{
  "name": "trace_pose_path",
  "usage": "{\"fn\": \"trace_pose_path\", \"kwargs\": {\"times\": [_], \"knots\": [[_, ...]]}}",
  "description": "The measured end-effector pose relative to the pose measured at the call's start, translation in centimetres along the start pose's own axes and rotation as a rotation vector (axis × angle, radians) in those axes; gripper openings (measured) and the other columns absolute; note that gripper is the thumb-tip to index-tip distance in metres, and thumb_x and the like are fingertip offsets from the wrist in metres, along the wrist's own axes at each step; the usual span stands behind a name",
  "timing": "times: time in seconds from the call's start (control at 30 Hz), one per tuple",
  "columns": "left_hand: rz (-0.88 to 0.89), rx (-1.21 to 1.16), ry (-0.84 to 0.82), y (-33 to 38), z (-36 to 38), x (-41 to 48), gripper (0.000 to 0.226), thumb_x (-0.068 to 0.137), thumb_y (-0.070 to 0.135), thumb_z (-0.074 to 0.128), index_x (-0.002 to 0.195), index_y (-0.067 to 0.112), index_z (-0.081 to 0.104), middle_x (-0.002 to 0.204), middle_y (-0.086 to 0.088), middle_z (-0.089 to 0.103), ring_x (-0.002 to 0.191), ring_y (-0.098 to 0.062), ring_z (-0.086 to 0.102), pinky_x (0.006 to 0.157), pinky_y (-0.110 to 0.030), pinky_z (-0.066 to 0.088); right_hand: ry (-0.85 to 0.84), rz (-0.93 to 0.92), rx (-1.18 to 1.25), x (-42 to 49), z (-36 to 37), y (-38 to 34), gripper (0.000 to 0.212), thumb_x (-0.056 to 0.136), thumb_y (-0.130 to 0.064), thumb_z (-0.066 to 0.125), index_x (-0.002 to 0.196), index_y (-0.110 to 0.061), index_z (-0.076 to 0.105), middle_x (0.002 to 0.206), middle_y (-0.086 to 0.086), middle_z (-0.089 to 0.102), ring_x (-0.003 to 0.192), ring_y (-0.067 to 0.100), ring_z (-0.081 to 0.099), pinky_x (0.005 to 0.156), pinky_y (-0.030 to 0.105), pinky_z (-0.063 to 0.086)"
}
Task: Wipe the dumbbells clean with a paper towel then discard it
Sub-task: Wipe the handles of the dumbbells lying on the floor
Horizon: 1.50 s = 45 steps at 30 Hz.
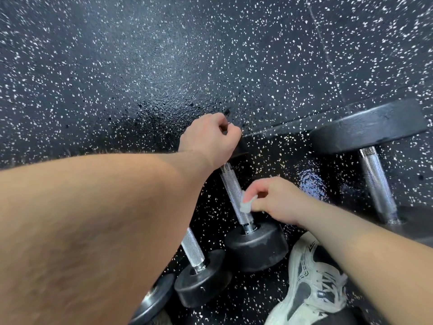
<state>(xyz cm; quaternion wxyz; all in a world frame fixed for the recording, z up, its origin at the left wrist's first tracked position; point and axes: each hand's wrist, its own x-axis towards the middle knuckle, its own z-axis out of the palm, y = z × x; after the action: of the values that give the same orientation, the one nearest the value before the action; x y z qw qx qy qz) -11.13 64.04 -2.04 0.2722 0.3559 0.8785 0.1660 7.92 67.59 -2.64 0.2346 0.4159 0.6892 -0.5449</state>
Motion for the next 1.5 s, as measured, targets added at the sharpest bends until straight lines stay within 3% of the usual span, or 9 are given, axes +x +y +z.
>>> {"fn": "trace_pose_path", "kwargs": {"times": [0.2, 0.43, 0.57, 0.67, 0.8, 0.87, 1.03, 1.33, 1.5], "knots": [[-0.003, 0.003, -0.008, 0.0, -0.1, 0.0, 0.026, 0.084, 0.045, 0.044, 0.069, 0.025, 0.049, 0.077, 0.009, 0.059, 0.077, -0.022, 0.057, 0.066, -0.031, 0.044, -0.191, 0.045, -0.028, -0.8, -0.1, 1.4, 0.019, 0.076, -0.028, 0.085, 0.072, -0.043, 0.074, 0.072, -0.020, 0.069, 0.067, -0.004, 0.059, 0.065, 0.014, 0.045], [0.003, 0.044, -0.130, 0.4, -0.7, 0.1, 0.032, 0.081, 0.056, 0.045, 0.089, 0.029, 0.060, 0.089, 0.007, 0.064, 0.086, -0.021, 0.061, 0.076, -0.035, 0.052, -0.143, 0.141, 0.553, -0.2, 0.6, -0.9, 0.009, 0.089, 0.007, 0.051, 0.085, -0.001, 0.050, 0.096, 0.015, 0.055, 0.091, 0.024, 0.053, 0.084, 0.031, 0.052], [0.008, 0.222, -0.408, 1.3, -2.0, 0.8, 0.074, 0.072, 0.078, 0.061, 0.126, 0.028, 0.057, 0.116, 0.001, 0.066, 0.105, -0.025, 0.063, 0.092, -0.035, 0.052, -0.149, 0.224, 0.611, 0.5, 1.8, -1.9, 0.025, 0.086, -0.008, 0.054, 0.110, -0.011, 0.048, 0.122, 0.026, 0.063, 0.113, 0.037, 0.067, 0.102, 0.062, 0.048], [-0.021, 0.400, -0.609, 2.5, -3.3, 1.6, 0.105, 0.065, 0.077, 0.072, 0.152, 0.030, 0.037, 0.145, -0.002, 0.053, 0.129, -0.027, 0.054, 0.110, -0.040, 0.044, -0.100, 0.189, 0.530, 0.6, 2.6, -2.3, 0.011, 0.098, -0.013, 0.045, 0.108, -0.015, 0.042, 0.119, 0.021, 0.063, 0.102, 0.033, 0.072, 0.099, 0.064, 0.049], [0.104, 0.494, -0.556, 3.3, -3.0, 1.1, 0.077, 0.071, 0.055, 0.074, 0.136, 0.021, 0.052, 0.125, -0.004, 0.063, 0.112, -0.028, 0.060, 0.092, -0.036, 0.053, -0.002, 0.182, 0.367, 0.4, 3.2, -2.6, 0.008, 0.096, -0.020, 0.042, 0.103, -0.023, 0.041, 0.104, 0.017, 0.065, 0.076, 0.021, 0.069, 0.076, 0.046, 0.054], [0.160, 0.486, -0.535, 3.6, -2.9, 0.8, 0.076, 0.070, 0.048, 0.076, 0.136, 0.020, 0.051, 0.123, -0.004, 0.063, 0.110, -0.029, 0.060, 0.086, -0.034, 0.053, 0.029, 0.183, 0.200, -0.4, 2.3, -2.8, 0.008, 0.099, -0.019, 0.044, 0.107, -0.020, 0.044, 0.087, 0.010, 0.059, 0.065, 0.019, 0.049, 0.059, 0.032, 0.036], [0.251, 0.392, -0.529, 4.4, -2.7, 0.0, 0.080, 0.069, 0.036, 0.080, 0.137, 0.018, 0.041, 0.120, -0.007, 0.061, 0.106, -0.031, 0.059, 0.079, -0.035, 0.051, 0.072, 0.198, 0.032, -1.8, 0.3, -1.9, 0.015, 0.095, -0.017, 0.051, 0.083, -0.018, 0.043, 0.087, 0.005, 0.056, 0.073, 0.021, 0.043, 0.063, 0.035, 0.032], [0.050, 0.238, -0.697, 4.2, -3.4, 0.7, 0.074, 0.074, 0.039, 0.074, 0.133, 0.021, 0.034, 0.114, -0.007, 0.060, 0.100, -0.029, 0.061, 0.089, -0.044, 0.052, 0.049, 0.064, -0.185, -1.4, 0.0, -2.4, 0.013, 0.089, -0.029, 0.069, 0.088, -0.034, 0.057, 0.100, -0.005, 0.065, 0.088, 0.017, 0.060, 0.073, 0.030, 0.047], [-0.038, 0.221, -0.457, 4.9, -1.2, 0.9, 0.058, 0.092, 0.054, 0.043, 0.135, 0.015, 0.044, 0.131, -0.014, 0.057, 0.114, -0.035, 0.055, 0.093, -0.041, 0.044, 0.072, -0.019, -0.198, -1.1, 0.2, -2.8, 0.020, 0.090, -0.022, 0.068, 0.088, -0.041, 0.062, 0.092, -0.007, 0.063, 0.070, 0.001, 0.056, 0.053, 0.016, 0.039]]}}
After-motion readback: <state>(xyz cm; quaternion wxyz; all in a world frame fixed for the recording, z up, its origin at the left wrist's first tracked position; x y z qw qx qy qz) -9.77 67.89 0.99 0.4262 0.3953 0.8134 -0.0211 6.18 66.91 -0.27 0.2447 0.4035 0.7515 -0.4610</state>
